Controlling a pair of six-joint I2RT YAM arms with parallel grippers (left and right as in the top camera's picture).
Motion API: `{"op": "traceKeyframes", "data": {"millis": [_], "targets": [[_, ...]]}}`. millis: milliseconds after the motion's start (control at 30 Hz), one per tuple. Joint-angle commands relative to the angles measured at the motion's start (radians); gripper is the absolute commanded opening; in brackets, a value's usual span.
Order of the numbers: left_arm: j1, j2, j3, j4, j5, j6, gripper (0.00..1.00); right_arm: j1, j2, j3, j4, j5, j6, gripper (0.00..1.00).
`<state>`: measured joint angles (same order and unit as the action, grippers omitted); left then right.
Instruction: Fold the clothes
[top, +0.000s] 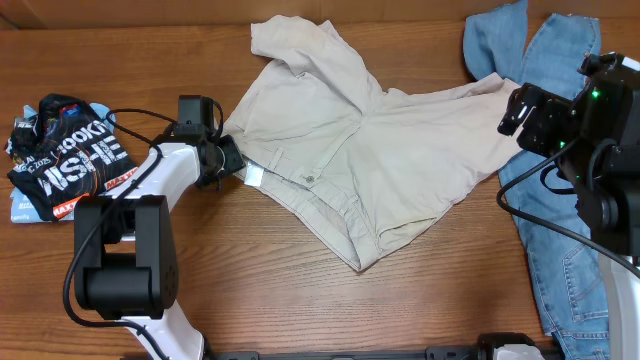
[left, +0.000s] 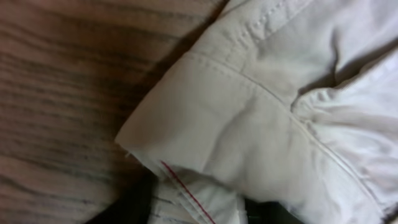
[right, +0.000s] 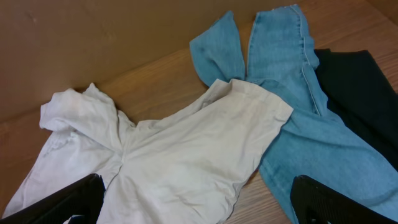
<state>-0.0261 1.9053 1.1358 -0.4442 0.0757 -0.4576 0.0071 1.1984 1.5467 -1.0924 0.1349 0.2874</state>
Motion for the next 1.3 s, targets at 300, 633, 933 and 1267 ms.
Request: {"op": "traceKeyframes", "data": {"millis": [300,633,933,1267], "targets": [[0.006,0.074,-0.002,0.063,-0.205,0.055,0.70,-0.003,-0.011,0.015,0.001,0.003,0.005,1.00],[0.006,0.087,-0.002,0.119,-0.206,0.062,0.50,-0.003,-0.012,0.015,-0.007,0.002,0.005,1.00],[0.006,0.089,-0.002,0.198,-0.181,0.123,0.24,-0.003,-0.012,0.015,-0.006,0.002,0.005,1.00],[0.055,0.089,0.019,0.239,-0.191,0.134,0.04,-0.003,-0.012,0.015,-0.006,0.002,0.005,1.00]]}}
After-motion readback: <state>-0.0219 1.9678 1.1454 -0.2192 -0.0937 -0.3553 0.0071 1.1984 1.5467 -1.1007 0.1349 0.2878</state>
